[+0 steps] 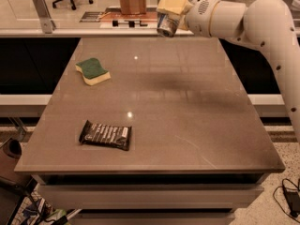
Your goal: Pick redbull can
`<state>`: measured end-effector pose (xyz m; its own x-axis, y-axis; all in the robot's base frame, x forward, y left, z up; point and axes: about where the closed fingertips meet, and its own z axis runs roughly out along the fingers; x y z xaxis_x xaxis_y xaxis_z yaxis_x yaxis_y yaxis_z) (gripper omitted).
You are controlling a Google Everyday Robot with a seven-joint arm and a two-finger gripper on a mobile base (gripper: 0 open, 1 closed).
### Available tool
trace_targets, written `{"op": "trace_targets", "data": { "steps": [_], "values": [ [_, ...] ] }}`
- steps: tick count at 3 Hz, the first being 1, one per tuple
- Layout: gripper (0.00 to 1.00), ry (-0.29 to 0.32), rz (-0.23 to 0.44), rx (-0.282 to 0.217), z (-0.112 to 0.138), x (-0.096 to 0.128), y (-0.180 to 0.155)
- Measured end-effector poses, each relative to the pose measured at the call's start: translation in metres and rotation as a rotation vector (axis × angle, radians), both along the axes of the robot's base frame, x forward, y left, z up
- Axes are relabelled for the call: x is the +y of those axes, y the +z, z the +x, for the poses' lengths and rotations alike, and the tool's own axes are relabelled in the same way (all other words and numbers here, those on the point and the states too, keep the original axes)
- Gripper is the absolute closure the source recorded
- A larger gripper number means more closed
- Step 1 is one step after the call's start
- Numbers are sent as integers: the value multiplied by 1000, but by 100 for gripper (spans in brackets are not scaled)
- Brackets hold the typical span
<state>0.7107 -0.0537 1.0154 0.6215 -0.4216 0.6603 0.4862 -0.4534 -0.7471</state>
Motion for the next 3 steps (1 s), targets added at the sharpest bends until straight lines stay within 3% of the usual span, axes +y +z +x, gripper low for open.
{"op": "trace_targets", "data": {
  "steps": [2, 3],
  "values": [
    [100, -17, -173, -191, -7, -3, -12],
    [100, -46, -257, -262, -4, -5, -19]
  ]
}}
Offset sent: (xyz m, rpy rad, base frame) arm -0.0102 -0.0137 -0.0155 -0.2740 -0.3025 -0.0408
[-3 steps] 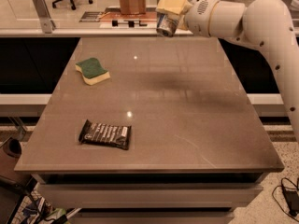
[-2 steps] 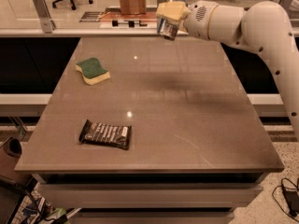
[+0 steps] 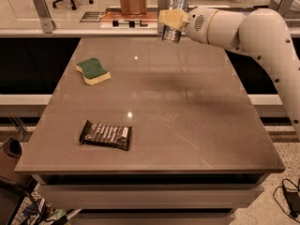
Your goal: Pick redbull can
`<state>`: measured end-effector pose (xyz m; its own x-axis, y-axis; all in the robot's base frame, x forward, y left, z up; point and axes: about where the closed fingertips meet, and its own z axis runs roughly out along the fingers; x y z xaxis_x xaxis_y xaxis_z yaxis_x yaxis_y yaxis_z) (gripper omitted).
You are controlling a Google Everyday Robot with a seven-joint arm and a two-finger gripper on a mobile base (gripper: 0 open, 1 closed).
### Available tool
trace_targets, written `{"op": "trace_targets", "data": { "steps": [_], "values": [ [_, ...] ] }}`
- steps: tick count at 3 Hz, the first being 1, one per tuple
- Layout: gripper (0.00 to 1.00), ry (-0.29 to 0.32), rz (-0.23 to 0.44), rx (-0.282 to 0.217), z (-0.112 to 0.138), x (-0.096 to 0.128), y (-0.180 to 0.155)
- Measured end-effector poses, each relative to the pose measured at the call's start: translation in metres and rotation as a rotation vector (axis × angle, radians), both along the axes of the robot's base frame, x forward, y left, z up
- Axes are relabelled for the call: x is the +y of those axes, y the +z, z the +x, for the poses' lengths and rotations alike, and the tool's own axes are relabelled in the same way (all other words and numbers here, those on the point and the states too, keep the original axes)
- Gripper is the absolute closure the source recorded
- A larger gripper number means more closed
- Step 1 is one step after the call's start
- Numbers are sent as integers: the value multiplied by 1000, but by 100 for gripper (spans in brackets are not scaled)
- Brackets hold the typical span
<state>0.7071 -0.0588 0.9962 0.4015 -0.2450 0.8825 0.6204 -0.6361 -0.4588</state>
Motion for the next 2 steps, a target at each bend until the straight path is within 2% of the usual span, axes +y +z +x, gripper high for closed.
{"op": "trace_targets", "data": {
  "steps": [1, 2],
  "values": [
    [100, -36, -81, -69, 9, 0, -10],
    [100, -97, -148, -168, 20, 1, -15]
  ]
}}
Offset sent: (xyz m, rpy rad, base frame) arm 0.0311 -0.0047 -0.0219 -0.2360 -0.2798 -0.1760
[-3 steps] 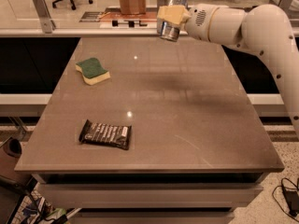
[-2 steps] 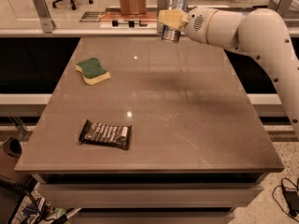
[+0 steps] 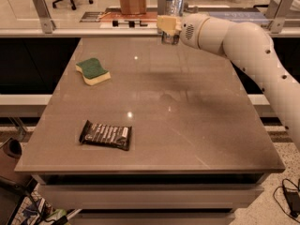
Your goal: Pick redbull can
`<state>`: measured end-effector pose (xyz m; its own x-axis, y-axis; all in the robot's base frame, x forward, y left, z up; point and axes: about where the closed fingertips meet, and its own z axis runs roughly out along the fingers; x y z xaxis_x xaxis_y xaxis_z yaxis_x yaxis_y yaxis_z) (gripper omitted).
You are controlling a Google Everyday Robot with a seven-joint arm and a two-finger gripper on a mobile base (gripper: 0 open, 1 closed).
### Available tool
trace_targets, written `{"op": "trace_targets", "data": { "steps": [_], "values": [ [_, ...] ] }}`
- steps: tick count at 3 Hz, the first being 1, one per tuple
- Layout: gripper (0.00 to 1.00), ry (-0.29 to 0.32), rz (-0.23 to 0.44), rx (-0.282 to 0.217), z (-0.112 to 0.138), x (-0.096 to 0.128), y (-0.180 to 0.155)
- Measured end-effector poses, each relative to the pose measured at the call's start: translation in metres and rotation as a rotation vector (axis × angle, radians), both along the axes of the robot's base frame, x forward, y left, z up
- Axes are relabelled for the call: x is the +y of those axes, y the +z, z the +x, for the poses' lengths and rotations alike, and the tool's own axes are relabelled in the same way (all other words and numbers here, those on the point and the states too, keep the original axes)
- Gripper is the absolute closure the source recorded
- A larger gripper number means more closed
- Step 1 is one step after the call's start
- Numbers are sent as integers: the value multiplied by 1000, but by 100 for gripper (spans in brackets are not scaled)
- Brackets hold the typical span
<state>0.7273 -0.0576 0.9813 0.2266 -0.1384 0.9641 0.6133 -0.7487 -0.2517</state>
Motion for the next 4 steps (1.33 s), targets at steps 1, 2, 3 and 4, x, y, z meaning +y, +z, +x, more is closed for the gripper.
{"op": "trace_targets", "data": {
  "steps": [1, 2, 3, 4],
  "values": [
    [100, 1, 0, 1, 0, 0, 0],
    [100, 28, -31, -54, 1, 5, 1],
    [100, 99, -60, -112, 5, 3, -1],
    [100, 158, -147, -158, 9, -4, -8]
  ]
}}
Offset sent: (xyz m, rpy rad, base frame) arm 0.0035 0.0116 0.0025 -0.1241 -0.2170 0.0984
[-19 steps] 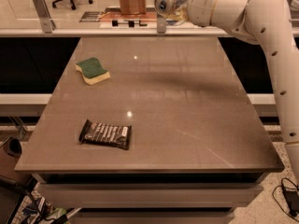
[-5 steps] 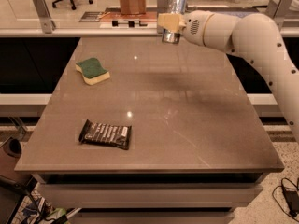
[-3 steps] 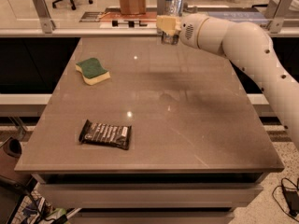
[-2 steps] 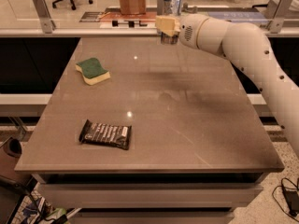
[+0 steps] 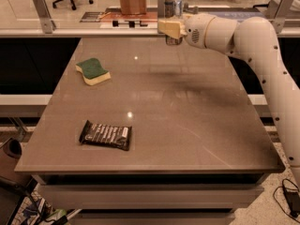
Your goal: Pick redbull can
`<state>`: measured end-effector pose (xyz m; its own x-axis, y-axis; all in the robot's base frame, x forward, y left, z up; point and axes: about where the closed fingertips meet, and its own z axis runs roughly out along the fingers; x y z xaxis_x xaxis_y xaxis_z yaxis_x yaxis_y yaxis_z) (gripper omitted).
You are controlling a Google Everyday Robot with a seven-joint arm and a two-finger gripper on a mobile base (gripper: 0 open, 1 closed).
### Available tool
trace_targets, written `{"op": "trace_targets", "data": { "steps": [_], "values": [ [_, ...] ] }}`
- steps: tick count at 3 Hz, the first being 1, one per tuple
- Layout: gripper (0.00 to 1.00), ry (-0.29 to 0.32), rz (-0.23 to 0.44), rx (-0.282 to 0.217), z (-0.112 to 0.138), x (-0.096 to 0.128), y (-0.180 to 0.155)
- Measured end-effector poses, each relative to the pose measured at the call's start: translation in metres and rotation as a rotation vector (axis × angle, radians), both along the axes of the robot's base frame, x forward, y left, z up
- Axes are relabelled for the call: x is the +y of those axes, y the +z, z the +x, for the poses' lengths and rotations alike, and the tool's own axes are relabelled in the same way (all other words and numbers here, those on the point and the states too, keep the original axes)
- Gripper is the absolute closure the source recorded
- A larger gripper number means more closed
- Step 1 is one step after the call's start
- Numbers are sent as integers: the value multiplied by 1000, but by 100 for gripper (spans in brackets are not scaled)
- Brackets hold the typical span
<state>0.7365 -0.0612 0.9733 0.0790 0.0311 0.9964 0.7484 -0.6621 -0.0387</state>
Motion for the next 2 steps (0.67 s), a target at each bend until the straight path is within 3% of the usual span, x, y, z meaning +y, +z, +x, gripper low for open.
{"op": "trace_targets", "data": {
  "steps": [1, 2],
  "values": [
    [100, 13, -87, -1, -3, -14, -11],
    [100, 14, -87, -1, -3, -14, -11]
  ]
}}
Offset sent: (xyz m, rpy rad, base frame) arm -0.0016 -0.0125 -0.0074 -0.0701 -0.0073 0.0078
